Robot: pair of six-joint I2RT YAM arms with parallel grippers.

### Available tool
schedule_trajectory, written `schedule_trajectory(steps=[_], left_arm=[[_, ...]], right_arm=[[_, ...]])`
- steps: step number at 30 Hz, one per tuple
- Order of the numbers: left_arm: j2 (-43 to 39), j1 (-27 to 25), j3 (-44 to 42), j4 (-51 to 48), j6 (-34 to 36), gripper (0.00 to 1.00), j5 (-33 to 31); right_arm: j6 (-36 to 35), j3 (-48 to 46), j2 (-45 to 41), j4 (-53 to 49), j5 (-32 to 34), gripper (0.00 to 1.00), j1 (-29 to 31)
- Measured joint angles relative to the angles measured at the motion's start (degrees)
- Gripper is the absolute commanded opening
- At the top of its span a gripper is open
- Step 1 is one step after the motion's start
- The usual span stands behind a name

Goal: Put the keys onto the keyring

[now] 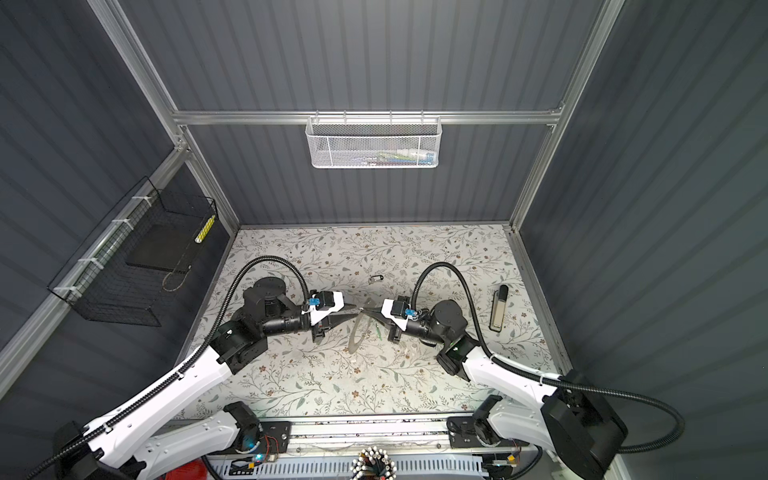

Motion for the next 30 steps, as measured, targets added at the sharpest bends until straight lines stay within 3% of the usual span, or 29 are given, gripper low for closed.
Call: schedule_trajectory(steps=[19, 30], left_arm=[[1.25, 0.0, -0.52, 1.9, 0.0, 0.14, 2.56], [1.25, 0.2, -0.52, 2.25, 0.07, 0.0, 2.97]], right_arm=[[2.51, 0.11, 1.57, 4.04, -4.04, 0.0, -0.33], [2.75, 0.48, 2.27, 4.7, -5.55, 0.03, -0.7]])
